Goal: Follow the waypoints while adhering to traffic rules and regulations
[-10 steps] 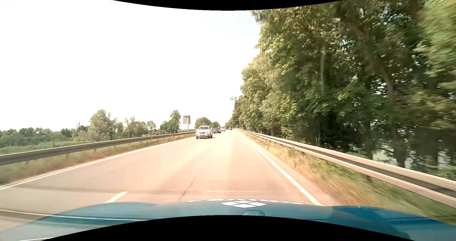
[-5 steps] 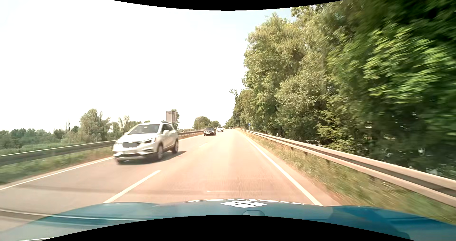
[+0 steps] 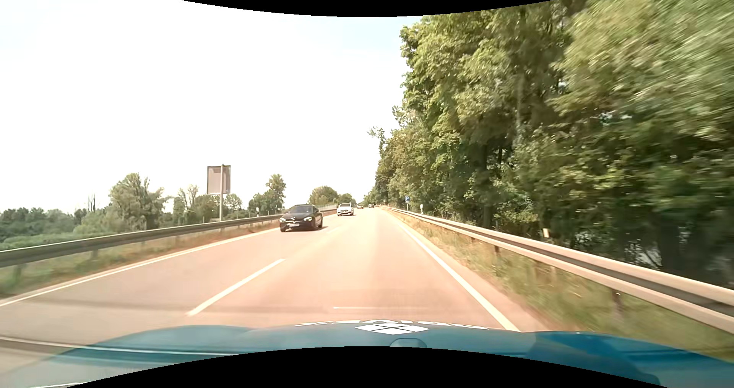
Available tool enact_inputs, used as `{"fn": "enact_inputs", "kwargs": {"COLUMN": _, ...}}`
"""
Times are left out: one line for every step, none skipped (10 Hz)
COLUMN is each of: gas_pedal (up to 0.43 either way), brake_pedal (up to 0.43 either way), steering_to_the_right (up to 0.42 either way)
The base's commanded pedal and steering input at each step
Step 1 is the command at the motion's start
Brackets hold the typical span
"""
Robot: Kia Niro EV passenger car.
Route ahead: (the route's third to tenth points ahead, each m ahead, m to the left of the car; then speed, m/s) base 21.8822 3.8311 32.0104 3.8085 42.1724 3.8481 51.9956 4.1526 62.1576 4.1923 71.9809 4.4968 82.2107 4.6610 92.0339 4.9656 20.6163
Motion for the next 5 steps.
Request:
{"fn": "enact_inputs", "kwargs": {"gas_pedal": 0.169, "brake_pedal": 0.0, "steering_to_the_right": -0.004}}
{"fn": "enact_inputs", "kwargs": {"gas_pedal": 0.169, "brake_pedal": 0.0, "steering_to_the_right": -0.004}}
{"fn": "enact_inputs", "kwargs": {"gas_pedal": 0.169, "brake_pedal": 0.0, "steering_to_the_right": -0.004}}
{"fn": "enact_inputs", "kwargs": {"gas_pedal": 0.169, "brake_pedal": 0.0, "steering_to_the_right": -0.004}}
{"fn": "enact_inputs", "kwargs": {"gas_pedal": 0.169, "brake_pedal": 0.0, "steering_to_the_right": -0.004}}
